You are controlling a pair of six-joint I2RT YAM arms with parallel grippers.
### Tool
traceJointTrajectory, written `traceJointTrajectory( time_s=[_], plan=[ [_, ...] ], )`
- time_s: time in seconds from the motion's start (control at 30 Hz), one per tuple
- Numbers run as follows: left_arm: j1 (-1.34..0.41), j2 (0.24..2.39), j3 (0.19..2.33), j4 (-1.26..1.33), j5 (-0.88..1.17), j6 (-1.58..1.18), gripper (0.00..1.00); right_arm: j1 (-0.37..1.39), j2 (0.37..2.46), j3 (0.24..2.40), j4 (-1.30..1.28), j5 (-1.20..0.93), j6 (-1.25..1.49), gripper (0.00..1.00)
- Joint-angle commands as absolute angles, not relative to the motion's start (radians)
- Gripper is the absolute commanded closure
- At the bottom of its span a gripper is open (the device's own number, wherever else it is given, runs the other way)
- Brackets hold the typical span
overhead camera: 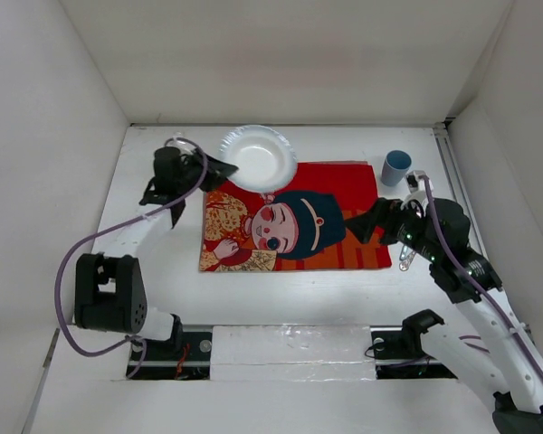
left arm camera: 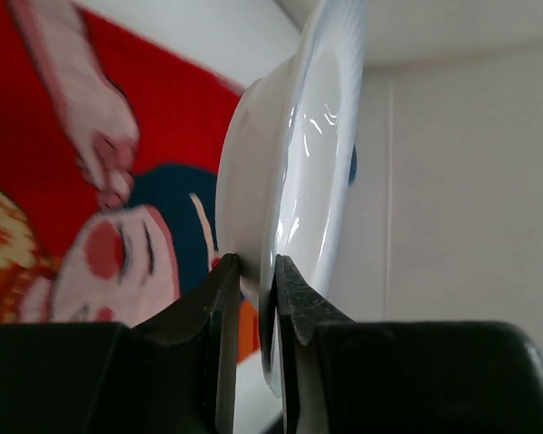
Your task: Set the dinner table for one person
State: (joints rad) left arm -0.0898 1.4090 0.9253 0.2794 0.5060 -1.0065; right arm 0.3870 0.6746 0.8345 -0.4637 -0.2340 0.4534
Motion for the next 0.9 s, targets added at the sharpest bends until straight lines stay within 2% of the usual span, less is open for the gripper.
traceJointTrajectory(
  time_s=[0.0, 0.2, 0.67, 0.87],
  plan=[
    [-0.21, 1.411, 0.933, 0.538, 0.653, -0.999, 1.0, 0.383, 0.641, 0.871, -0.483, -0.193, 0.463, 0.0],
    [-0.275, 1.502, 0.884, 0.722, 0.732, -1.04, 1.0, 0.374, 0.601, 0.908, -0.525, -0.184, 0.463, 0.0],
    [-0.31, 1.663, 0.873, 0.821, 0.765, -1.049, 1.0, 0.374, 0.592, 0.899, -0.545, -0.156, 0.463, 0.0],
    [-0.31, 1.756, 0.842, 0.958, 0.801, -1.103, 1.0, 0.374, 0.592, 0.881, -0.545, -0.156, 0.463, 0.0]
  ],
)
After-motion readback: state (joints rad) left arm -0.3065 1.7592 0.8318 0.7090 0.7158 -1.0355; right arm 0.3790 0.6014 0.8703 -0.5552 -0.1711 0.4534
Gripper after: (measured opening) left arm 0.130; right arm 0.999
